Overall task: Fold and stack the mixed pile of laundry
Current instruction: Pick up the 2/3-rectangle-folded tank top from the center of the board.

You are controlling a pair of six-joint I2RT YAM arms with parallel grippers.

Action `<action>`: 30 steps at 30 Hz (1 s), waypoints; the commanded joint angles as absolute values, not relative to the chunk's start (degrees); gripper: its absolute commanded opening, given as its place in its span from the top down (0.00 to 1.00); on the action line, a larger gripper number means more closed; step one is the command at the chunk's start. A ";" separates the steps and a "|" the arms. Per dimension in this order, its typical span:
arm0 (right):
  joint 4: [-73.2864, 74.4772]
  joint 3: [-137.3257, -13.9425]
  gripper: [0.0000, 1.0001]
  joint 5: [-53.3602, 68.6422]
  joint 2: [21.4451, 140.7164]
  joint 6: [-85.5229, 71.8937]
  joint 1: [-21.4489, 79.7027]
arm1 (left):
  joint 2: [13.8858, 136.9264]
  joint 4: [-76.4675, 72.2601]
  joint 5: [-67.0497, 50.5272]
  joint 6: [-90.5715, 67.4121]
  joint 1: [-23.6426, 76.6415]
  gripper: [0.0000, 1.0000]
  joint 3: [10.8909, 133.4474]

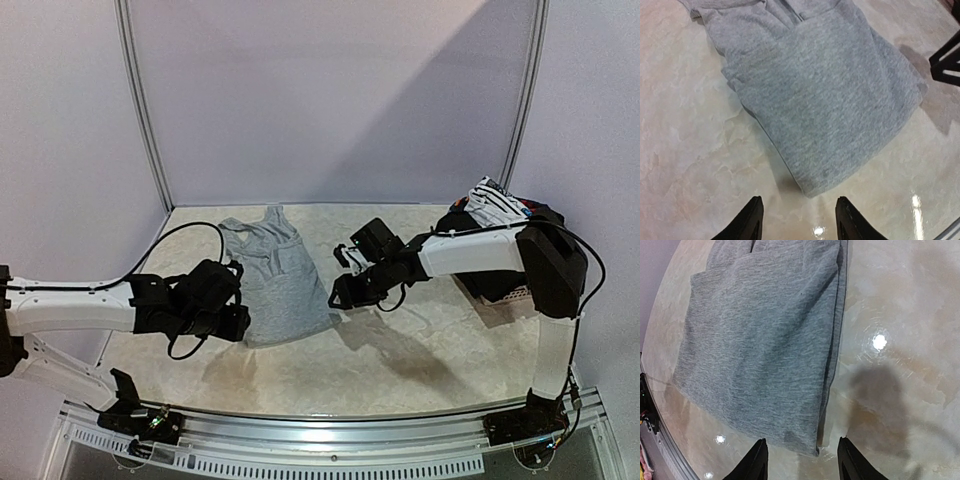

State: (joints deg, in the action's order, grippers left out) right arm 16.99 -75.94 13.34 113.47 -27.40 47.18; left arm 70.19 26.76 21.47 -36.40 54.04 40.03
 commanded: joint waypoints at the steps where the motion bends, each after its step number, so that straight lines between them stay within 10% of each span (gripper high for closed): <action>1: 14.24 -75.85 0.53 16.43 116.95 -29.26 46.92 | 68.06 29.04 17.65 -40.08 56.27 0.49 37.31; 22: 12.90 -74.00 0.76 18.00 120.83 -29.99 46.86 | 71.32 14.93 14.75 -42.44 55.78 0.51 29.50; 30: 11.59 -70.10 0.66 17.51 118.46 -31.16 46.90 | 72.75 12.23 14.78 -43.72 54.53 0.52 29.03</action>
